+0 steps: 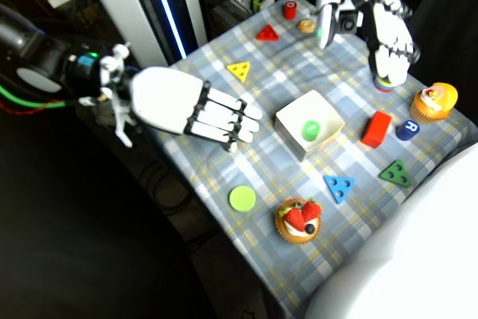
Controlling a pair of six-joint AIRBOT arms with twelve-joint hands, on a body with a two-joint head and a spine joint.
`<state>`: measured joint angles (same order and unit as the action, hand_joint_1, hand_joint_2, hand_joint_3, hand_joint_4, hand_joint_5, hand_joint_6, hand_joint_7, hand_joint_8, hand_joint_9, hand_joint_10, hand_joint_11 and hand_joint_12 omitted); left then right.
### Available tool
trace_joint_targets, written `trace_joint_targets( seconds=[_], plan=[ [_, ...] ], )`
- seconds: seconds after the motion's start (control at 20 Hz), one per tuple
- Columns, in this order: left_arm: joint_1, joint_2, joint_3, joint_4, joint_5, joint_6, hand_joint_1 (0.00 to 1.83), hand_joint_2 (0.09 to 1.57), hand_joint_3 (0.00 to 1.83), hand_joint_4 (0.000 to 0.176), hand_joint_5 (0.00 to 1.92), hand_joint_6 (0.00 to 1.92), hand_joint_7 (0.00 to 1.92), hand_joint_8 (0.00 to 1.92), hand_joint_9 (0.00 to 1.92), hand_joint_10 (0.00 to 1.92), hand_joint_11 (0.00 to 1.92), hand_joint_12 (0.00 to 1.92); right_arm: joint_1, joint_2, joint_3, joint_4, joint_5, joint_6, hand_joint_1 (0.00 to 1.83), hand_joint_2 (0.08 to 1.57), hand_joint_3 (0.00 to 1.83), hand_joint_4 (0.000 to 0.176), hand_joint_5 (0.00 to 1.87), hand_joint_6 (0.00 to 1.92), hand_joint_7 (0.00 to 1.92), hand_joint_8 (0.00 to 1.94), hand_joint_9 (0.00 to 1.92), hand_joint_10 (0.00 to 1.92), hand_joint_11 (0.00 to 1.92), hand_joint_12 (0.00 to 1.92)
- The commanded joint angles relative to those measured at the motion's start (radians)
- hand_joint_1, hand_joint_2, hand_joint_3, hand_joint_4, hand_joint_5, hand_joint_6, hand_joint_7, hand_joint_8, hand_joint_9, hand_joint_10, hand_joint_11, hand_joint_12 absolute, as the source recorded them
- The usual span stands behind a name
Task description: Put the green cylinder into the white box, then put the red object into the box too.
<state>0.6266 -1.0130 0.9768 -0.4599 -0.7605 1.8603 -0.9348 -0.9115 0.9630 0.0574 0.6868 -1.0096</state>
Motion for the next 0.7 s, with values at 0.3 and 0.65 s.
trace_joint_targets(
  seconds=[0.3, 0.65],
  plan=[
    [0.015, 0.019, -0.015, 0.022, -0.159, -0.006, 0.41, 1.34, 0.00, 0.085, 0.19, 0.01, 0.15, 0.00, 0.13, 0.08, 0.00, 0.68, 0.048, -0.043, 0.028, -0.036, 0.032, 0.003, 0.80, 1.23, 0.00, 0.000, 0.24, 0.07, 0.28, 0.01, 0.00, 0.54, 0.00, 0.96],
    [0.023, 0.028, -0.028, 0.031, -0.175, -0.006, 0.39, 1.34, 0.00, 0.100, 0.19, 0.00, 0.16, 0.00, 0.14, 0.02, 0.00, 0.48, 0.053, -0.064, 0.044, -0.037, 0.010, 0.003, 0.99, 1.31, 0.01, 0.000, 0.55, 1.32, 0.49, 0.63, 0.14, 1.21, 0.00, 1.54]
  ],
)
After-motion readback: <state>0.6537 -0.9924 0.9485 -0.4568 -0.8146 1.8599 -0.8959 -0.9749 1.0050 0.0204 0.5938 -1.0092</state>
